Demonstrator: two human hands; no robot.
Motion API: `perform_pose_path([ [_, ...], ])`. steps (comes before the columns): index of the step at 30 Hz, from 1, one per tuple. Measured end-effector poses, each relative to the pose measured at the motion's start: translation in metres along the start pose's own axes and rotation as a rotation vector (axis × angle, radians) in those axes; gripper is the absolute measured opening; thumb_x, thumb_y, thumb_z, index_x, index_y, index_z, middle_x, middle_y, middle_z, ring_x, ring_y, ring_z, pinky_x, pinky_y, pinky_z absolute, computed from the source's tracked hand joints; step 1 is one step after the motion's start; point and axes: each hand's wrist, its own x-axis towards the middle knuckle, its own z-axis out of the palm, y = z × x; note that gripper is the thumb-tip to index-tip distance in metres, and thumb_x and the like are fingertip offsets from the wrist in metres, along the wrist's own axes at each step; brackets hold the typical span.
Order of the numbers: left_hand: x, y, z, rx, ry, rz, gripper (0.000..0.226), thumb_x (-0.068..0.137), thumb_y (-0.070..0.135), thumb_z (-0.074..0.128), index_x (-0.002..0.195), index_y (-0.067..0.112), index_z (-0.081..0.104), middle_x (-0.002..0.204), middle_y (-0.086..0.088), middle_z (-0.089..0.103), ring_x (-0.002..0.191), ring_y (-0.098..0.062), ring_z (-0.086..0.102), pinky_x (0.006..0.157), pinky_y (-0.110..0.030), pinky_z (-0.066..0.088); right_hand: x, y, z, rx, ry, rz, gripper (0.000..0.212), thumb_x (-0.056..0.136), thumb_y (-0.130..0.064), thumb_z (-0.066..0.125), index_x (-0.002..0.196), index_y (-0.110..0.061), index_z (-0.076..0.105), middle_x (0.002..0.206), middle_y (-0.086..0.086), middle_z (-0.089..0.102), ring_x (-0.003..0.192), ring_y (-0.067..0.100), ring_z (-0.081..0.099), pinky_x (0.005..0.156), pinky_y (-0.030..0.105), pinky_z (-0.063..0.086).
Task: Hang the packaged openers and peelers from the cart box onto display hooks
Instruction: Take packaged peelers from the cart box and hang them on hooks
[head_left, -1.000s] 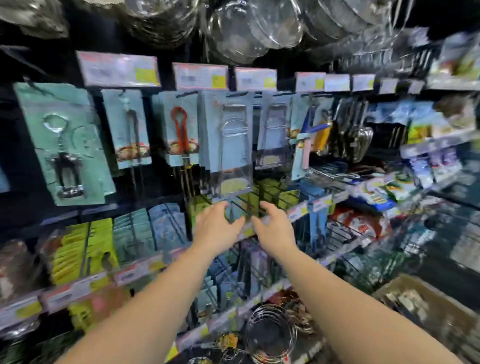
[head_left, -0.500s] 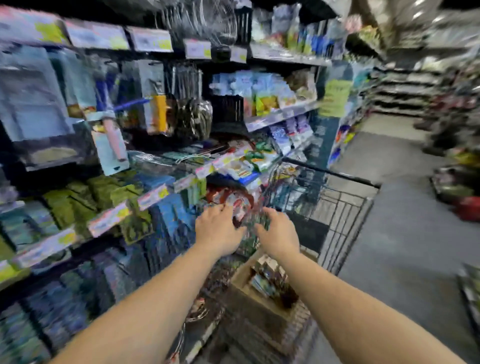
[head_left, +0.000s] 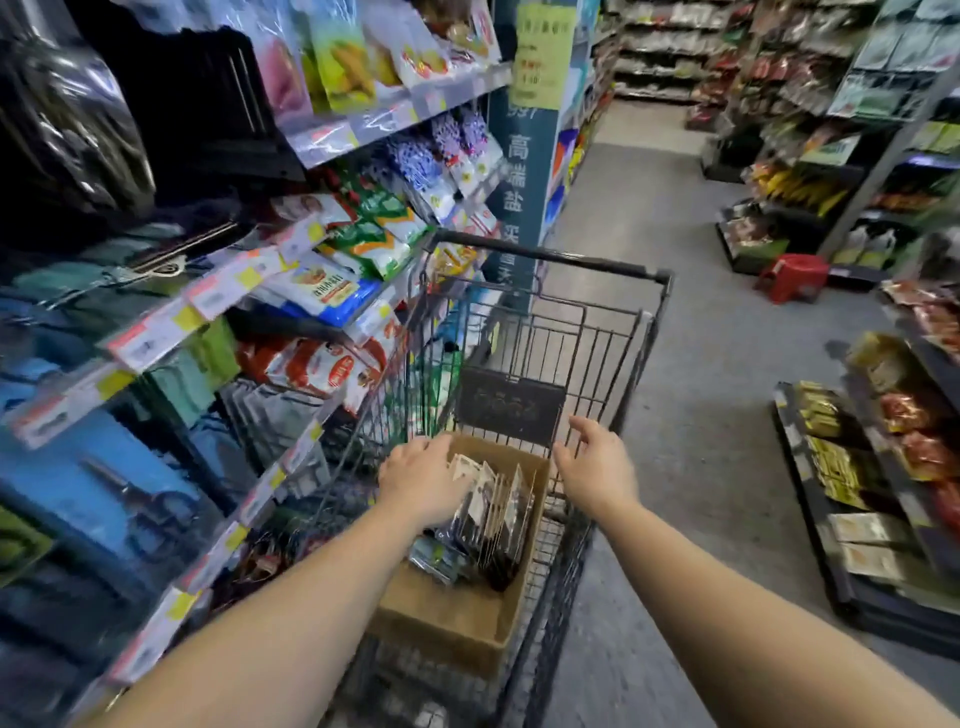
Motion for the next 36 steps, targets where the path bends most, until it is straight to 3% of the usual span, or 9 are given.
perform_pose_path([
  [5, 0.083, -0.02, 0.051, -0.004, -0.243, -0.019, 0.074, 0.092, 0.052, 0.054, 0.153, 0.023, 0.026, 0.154, -0.009, 0.039, 0.138, -0.035, 0.037, 0.114, -0.046, 0.034, 0.061, 0.021, 0.044, 0.007, -0.051, 0.181, 0.049, 0.094, -0.032, 0.059, 0.142, -0.026, 0.047, 0.142, 0.002, 0.051, 0.096, 0.011, 0.057, 0.076, 0.02, 0.048],
  [7, 0.109, -0.027, 0.073, 0.023, -0.299, -0.022, 0.072, 0.092, 0.052, 0.054, 0.153, 0.022, 0.029, 0.154, -0.009, 0.04, 0.139, -0.033, 0.037, 0.115, -0.043, 0.032, 0.08, 0.033, 0.061, 0.032, -0.051, 0.251, 0.047, 0.094, -0.03, 0.06, 0.14, -0.026, 0.048, 0.139, 0.002, 0.053, 0.103, 0.014, 0.059, 0.079, 0.022, 0.048],
  [12, 0.14, -0.031, 0.138, 0.029, -0.445, -0.041, 0.069, 0.089, 0.053, 0.059, 0.147, 0.02, 0.039, 0.146, -0.009, 0.05, 0.131, -0.033, 0.048, 0.106, -0.04, 0.04, 0.089, 0.067, 0.1, 0.048, -0.075, 0.421, 0.044, 0.094, -0.028, 0.06, 0.137, -0.026, 0.051, 0.116, -0.006, 0.063, 0.079, 0.005, 0.056, 0.067, 0.023, 0.046],
  [16, 0.146, -0.019, 0.198, -0.044, -0.541, -0.067, 0.065, 0.088, 0.051, 0.062, 0.143, 0.022, 0.045, 0.142, -0.01, 0.052, 0.13, -0.033, 0.048, 0.106, -0.04, 0.043, 0.094, 0.098, 0.127, 0.043, -0.11, 0.499, 0.044, 0.094, -0.024, 0.06, 0.137, -0.02, 0.051, 0.134, 0.004, 0.058, 0.117, 0.021, 0.058, 0.091, 0.027, 0.044],
  [22, 0.145, 0.011, 0.273, -0.068, -0.543, -0.176, 0.051, 0.088, 0.048, 0.06, 0.129, 0.018, 0.055, 0.14, -0.014, 0.046, 0.129, -0.034, 0.045, 0.104, -0.041, 0.043, 0.103, 0.136, 0.158, 0.097, -0.171, 0.614, 0.045, 0.094, -0.023, 0.059, 0.138, -0.019, 0.05, 0.139, 0.005, 0.053, 0.116, 0.018, 0.056, 0.09, 0.019, 0.042],
  [26, 0.149, 0.015, 0.292, -0.051, -0.447, -0.238, 0.032, 0.094, 0.04, 0.052, 0.115, 0.019, 0.065, 0.144, -0.01, 0.042, 0.131, -0.031, 0.039, 0.104, -0.045, 0.038, 0.108, 0.142, 0.172, 0.074, -0.177, 0.594, 0.044, 0.093, -0.026, 0.06, 0.136, -0.025, 0.05, 0.133, 0.0, 0.056, 0.112, 0.015, 0.057, 0.095, 0.033, 0.049],
  [29, 0.152, 0.012, 0.279, -0.206, -0.366, -0.366, 0.031, 0.095, 0.037, 0.057, 0.118, 0.02, 0.069, 0.151, -0.006, 0.036, 0.136, -0.029, 0.033, 0.111, -0.043, 0.032, 0.107, 0.142, 0.172, 0.088, -0.181, 0.605, 0.042, 0.092, -0.029, 0.06, 0.133, -0.029, 0.05, 0.126, 0.0, 0.056, 0.105, 0.017, 0.059, 0.09, 0.039, 0.053],
  [33, 0.152, 0.004, 0.238, -0.514, -0.291, -0.457, 0.025, 0.093, 0.031, 0.064, 0.11, 0.016, 0.073, 0.143, -0.005, 0.048, 0.133, -0.028, 0.042, 0.115, -0.04, 0.032, 0.108, 0.136, 0.167, 0.238, -0.176, 0.659, 0.046, 0.09, -0.033, 0.064, 0.132, -0.031, 0.047, 0.12, -0.005, 0.059, 0.09, 0.006, 0.059, 0.078, 0.028, 0.054],
  [36, 0.143, 0.001, 0.211, -0.95, -0.482, -0.423, 0.012, 0.091, 0.023, 0.068, 0.093, 0.029, 0.079, 0.11, -0.001, 0.075, 0.105, -0.021, 0.069, 0.089, -0.032, 0.055, 0.111, 0.131, 0.165, 0.554, -0.166, 0.761, 0.065, 0.083, -0.035, 0.074, 0.137, -0.024, 0.04, 0.112, -0.008, 0.064, 0.096, 0.008, 0.064, 0.089, 0.039, 0.056],
])
